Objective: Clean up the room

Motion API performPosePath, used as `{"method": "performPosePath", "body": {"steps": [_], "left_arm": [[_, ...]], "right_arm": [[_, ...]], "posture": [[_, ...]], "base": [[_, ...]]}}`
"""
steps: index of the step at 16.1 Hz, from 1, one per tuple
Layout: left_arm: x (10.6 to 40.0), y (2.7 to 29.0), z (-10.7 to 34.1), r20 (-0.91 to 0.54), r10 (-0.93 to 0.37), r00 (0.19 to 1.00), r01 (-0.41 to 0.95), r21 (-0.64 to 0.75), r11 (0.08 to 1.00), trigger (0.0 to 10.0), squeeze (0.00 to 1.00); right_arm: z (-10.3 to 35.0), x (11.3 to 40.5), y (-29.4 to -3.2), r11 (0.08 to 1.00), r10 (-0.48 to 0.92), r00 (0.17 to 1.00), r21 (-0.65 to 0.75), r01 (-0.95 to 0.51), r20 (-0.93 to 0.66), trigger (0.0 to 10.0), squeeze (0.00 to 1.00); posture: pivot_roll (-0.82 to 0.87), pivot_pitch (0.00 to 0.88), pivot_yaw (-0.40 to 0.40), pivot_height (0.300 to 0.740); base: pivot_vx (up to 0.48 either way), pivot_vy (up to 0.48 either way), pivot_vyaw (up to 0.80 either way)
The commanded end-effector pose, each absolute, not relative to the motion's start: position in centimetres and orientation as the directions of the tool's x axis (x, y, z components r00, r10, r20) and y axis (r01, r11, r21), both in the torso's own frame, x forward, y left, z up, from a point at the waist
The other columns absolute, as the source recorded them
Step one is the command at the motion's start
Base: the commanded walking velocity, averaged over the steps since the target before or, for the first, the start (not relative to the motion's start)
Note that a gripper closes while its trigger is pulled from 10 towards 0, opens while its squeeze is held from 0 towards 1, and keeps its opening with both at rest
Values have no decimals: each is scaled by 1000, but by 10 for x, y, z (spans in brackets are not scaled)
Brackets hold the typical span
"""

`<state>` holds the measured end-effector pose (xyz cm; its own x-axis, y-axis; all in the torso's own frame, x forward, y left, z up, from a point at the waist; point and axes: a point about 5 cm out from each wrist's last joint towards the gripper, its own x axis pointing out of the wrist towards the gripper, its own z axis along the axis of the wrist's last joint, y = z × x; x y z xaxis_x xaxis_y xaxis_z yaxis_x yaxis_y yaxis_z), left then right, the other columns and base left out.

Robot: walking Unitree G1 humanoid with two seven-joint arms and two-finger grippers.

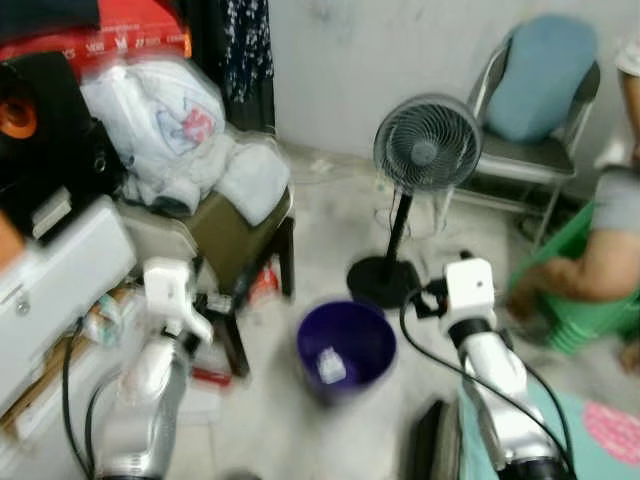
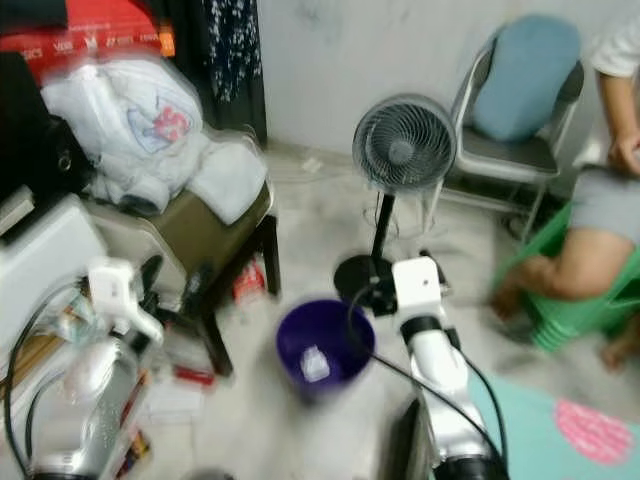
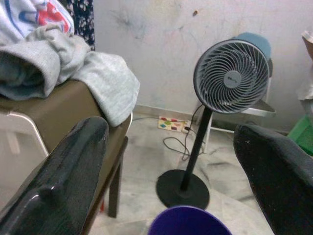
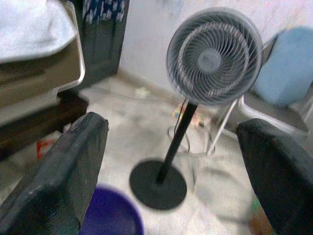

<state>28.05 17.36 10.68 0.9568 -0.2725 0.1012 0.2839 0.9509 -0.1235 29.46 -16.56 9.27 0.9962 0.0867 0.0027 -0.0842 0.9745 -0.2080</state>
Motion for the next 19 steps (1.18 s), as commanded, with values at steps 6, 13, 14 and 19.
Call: {"method": "performPosePath", "body": {"steps": [6, 13, 14, 19], "left_arm": [[282, 172, 110, 111, -297, 948, 309, -106, 945, 10000, 0], [284, 171, 111, 111, -305, 946, 316, -102, 943, 10000, 0], [284, 171, 111, 111, -304, 946, 315, -103, 944, 10000, 0], [284, 171, 110, 108, -305, 946, 316, -102, 943, 10000, 0]], "right_arm": [[96, 299, -166, 974, 95, 995, -206, -92, 5, 10000, 0], [96, 300, -165, 973, 102, 995, -209, -100, 0, 10000, 0], [96, 300, -165, 973, 103, 995, -209, -101, -1, 10000, 0], [96, 300, -165, 973, 105, 994, -207, -104, -4, 10000, 0]], "posture": [[-21, 107, -22, 740], [-22, 108, -23, 740], [-22, 108, -23, 740], [-24, 118, -22, 740]], "base": [[84, 0, 0], [278, 0, 0], [292, 0, 0], [295, 0, 0]]}}
